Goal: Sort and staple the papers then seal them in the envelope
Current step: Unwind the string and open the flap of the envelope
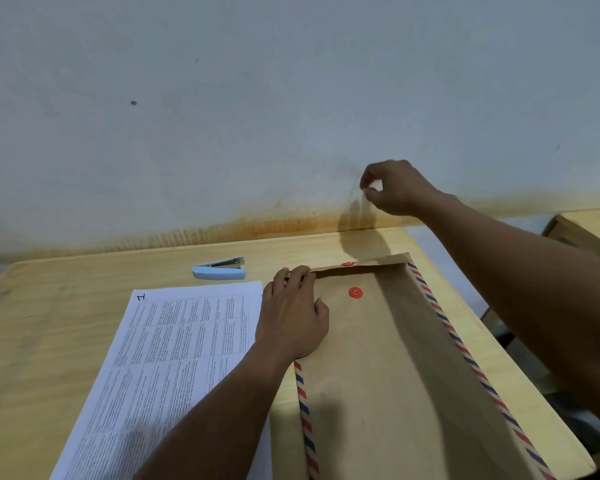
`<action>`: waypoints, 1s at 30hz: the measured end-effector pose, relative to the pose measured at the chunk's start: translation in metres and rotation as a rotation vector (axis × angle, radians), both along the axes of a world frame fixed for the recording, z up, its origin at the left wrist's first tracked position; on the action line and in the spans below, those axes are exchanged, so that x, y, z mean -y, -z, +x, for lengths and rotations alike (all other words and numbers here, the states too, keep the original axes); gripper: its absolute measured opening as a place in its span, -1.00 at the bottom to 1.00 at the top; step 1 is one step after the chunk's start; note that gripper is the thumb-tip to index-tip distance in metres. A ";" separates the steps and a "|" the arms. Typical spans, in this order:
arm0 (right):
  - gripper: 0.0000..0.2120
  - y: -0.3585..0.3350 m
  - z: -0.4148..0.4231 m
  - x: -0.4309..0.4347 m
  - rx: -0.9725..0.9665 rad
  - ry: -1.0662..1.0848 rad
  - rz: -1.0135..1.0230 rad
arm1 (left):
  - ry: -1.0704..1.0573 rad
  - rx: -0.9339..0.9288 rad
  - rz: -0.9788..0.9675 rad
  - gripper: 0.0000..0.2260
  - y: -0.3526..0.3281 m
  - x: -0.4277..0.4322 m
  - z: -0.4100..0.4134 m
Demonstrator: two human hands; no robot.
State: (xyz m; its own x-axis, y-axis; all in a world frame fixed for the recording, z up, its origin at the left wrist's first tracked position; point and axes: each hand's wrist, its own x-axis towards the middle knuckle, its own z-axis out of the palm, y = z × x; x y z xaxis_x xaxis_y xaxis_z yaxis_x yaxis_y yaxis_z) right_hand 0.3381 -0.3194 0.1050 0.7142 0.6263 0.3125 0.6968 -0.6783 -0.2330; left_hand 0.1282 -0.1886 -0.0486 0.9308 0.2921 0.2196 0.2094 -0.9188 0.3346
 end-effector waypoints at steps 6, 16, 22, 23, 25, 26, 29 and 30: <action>-0.82 0.013 -0.015 0.004 -0.305 -0.030 -0.270 | -0.011 0.048 -0.070 -0.47 -0.002 0.001 -0.001; -0.86 0.029 -0.059 0.026 -0.290 -0.086 -0.254 | 0.003 0.253 -0.313 -0.66 -0.025 -0.001 -0.011; -0.72 -0.028 -0.076 0.068 -0.473 -0.047 -0.027 | 0.002 0.319 -0.281 -0.71 -0.086 0.000 -0.004; -0.75 -0.041 -0.079 0.076 -0.514 -0.039 0.009 | 0.010 0.316 -0.278 -0.70 -0.098 0.003 -0.003; -0.79 -0.064 -0.085 0.090 -0.609 -0.035 0.082 | 0.038 0.322 -0.269 -0.68 -0.121 0.012 -0.005; -0.81 -0.074 -0.088 0.097 -0.667 -0.035 0.115 | 0.049 0.331 -0.256 -0.66 -0.133 0.017 -0.006; -0.80 -0.094 -0.097 0.112 -0.814 -0.020 0.241 | 0.011 0.349 -0.171 -0.61 -0.166 0.031 -0.008; -0.80 -0.095 -0.100 0.114 -0.855 -0.013 0.303 | -0.013 0.351 -0.153 -0.60 -0.176 0.035 -0.009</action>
State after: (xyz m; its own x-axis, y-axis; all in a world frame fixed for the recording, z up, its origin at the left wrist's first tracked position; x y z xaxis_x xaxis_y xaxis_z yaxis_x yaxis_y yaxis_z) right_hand 0.2380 -0.4335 0.2004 0.7715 0.6136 -0.1683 0.2112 -0.4965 -0.8420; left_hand 0.1193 -0.2239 0.1276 0.8026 0.3573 0.4777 0.0686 -0.8507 0.5211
